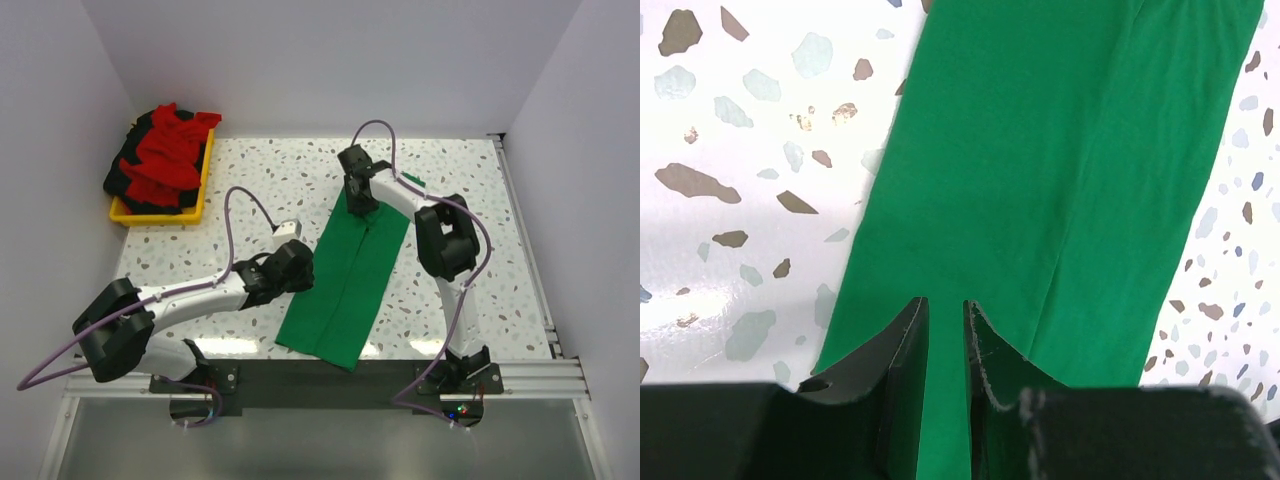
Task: Fold and stack the t-shirts
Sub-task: Fold the tshirt
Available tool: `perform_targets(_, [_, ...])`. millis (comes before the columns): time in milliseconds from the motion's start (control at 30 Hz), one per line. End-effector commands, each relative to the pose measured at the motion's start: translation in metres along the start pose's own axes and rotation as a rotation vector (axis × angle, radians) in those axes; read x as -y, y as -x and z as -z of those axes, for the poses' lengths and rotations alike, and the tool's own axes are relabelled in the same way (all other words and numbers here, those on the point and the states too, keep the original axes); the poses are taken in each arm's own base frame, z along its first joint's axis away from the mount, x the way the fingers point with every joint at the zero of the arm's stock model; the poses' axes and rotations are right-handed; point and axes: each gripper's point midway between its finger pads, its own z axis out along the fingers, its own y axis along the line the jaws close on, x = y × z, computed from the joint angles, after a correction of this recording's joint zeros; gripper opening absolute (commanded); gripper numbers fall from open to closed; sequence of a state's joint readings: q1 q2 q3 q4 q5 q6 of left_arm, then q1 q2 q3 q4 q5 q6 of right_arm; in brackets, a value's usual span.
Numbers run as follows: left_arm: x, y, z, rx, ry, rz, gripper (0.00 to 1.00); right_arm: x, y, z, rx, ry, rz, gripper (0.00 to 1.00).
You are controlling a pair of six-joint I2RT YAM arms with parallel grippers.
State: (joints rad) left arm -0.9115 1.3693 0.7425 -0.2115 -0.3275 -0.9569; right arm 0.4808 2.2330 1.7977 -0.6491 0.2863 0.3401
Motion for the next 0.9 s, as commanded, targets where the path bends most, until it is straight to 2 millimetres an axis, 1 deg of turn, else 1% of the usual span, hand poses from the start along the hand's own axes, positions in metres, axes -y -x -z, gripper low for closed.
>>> perform_targets(0, [0.003, 0.007, 0.004, 0.022, -0.021, -0.008, 0.25, 0.01, 0.013, 0.005, 0.045, -0.057, -0.031, 0.37])
perform_targets(67, [0.001, 0.005, 0.003, 0.021, -0.02, -0.008, 0.25, 0.014, 0.01, 0.006, 0.045, -0.073, -0.037, 0.34])
perform_targets(100, [0.001, 0.005, 0.003, 0.02, -0.021, -0.006, 0.25, 0.018, 0.01, 0.007, 0.052, -0.086, -0.043, 0.31])
perform_targets(133, [0.001, 0.004, 0.003, 0.017, -0.022, -0.006, 0.25, 0.019, 0.013, 0.013, 0.068, -0.083, -0.054, 0.29])
perform_targets(167, [0.001, 0.003, 0.001, 0.018, -0.021, -0.005, 0.25, 0.018, 0.014, 0.014, 0.081, -0.078, -0.058, 0.26])
perform_targets(200, [0.0, 0.002, 0.002, 0.014, -0.02, -0.007, 0.25, 0.021, 0.009, 0.013, 0.075, -0.089, -0.058, 0.24])
perform_targets(233, [0.0, 0.001, 0.001, 0.013, -0.019, -0.008, 0.25, 0.022, 0.009, 0.015, 0.079, -0.093, -0.065, 0.19])
perform_targets(267, [-0.001, 0.0, 0.0, 0.01, -0.016, -0.009, 0.25, 0.024, 0.011, 0.019, 0.09, -0.094, -0.071, 0.16])
perform_targets(333, [0.0, 0.001, 0.0, 0.01, -0.019, -0.006, 0.25, 0.029, 0.004, 0.019, 0.088, -0.111, -0.084, 0.1])
perform_targets(367, [-0.002, -0.001, -0.001, 0.008, -0.016, -0.007, 0.25, 0.032, 0.002, 0.023, 0.099, -0.114, -0.093, 0.09])
perform_targets(467, [-0.002, -0.001, -0.002, 0.008, -0.016, -0.009, 0.25, 0.034, 0.003, 0.029, 0.136, -0.111, -0.128, 0.09])
perform_targets(500, [-0.002, -0.002, -0.002, 0.006, -0.015, -0.012, 0.25, 0.037, -0.001, 0.033, 0.139, -0.108, -0.137, 0.09])
perform_targets(567, [-0.004, -0.002, -0.002, 0.005, -0.01, -0.012, 0.25, 0.036, 0.001, 0.036, 0.162, -0.099, -0.159, 0.09])
perform_targets(600, [-0.005, -0.003, -0.003, 0.004, -0.008, -0.013, 0.25, 0.038, -0.003, 0.039, 0.164, -0.097, -0.171, 0.09])
perform_targets(633, [-0.005, -0.004, -0.003, 0.001, -0.006, -0.015, 0.25, 0.037, -0.001, 0.04, 0.178, -0.089, -0.179, 0.1])
perform_targets(667, [-0.005, -0.005, -0.003, 0.0, -0.005, -0.016, 0.25, 0.038, -0.005, 0.039, 0.172, -0.087, -0.18, 0.12])
perform_targets(700, [-0.006, -0.005, -0.004, -0.001, -0.004, -0.015, 0.25, 0.039, -0.004, 0.04, 0.178, -0.084, -0.187, 0.16])
perform_targets(733, [-0.008, -0.007, -0.005, -0.007, 0.003, -0.018, 0.25, 0.037, -0.003, 0.041, 0.187, -0.074, -0.196, 0.17])
perform_targets(867, [-0.013, -0.013, -0.008, -0.018, 0.012, -0.021, 0.25, 0.035, -0.008, 0.039, 0.181, -0.057, -0.208, 0.2])
